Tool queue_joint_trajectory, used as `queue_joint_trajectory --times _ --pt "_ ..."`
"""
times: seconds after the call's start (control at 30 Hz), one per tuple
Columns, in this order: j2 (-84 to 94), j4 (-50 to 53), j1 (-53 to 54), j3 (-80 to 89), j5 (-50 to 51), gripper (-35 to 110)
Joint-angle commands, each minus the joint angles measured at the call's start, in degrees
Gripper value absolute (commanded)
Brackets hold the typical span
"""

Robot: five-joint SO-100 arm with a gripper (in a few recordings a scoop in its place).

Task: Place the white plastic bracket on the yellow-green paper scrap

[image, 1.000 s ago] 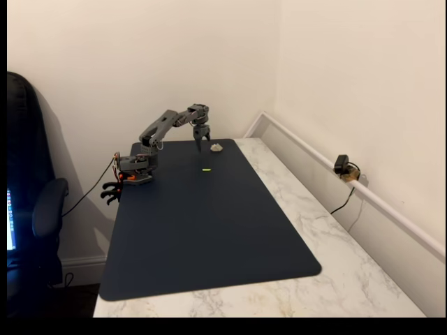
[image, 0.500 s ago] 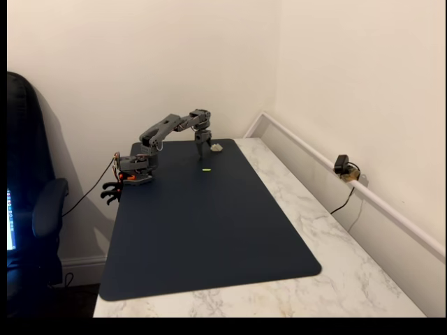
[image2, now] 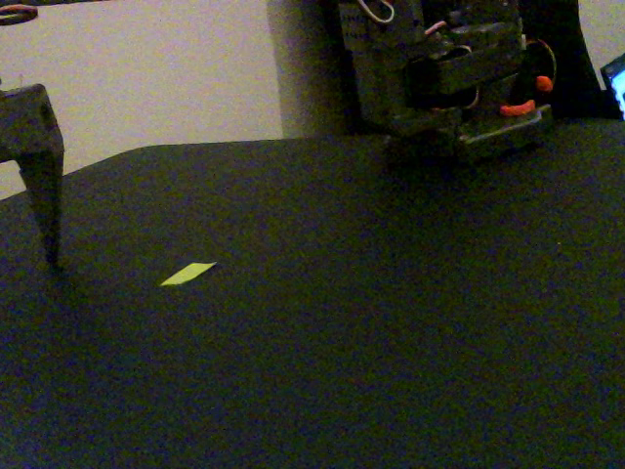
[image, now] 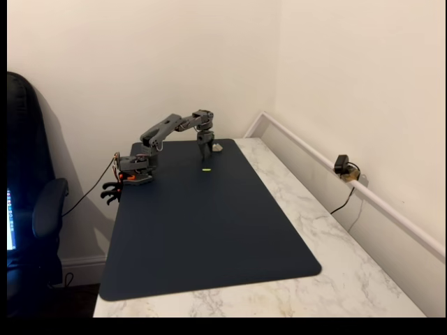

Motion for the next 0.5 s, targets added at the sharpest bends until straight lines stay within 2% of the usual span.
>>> queue_joint_trajectory --times 0.0,0.13,0.3,0.47 --pt "4.04 2.72 1.32 -5.62 0.62 46" --pt "7.82 2.81 1.85 -2.11 1.58 40" --pt "20.57 2.81 0.97 11.43 3.52 20" --pt "36.21 2.2 -0.53 27.95 3.6 18"
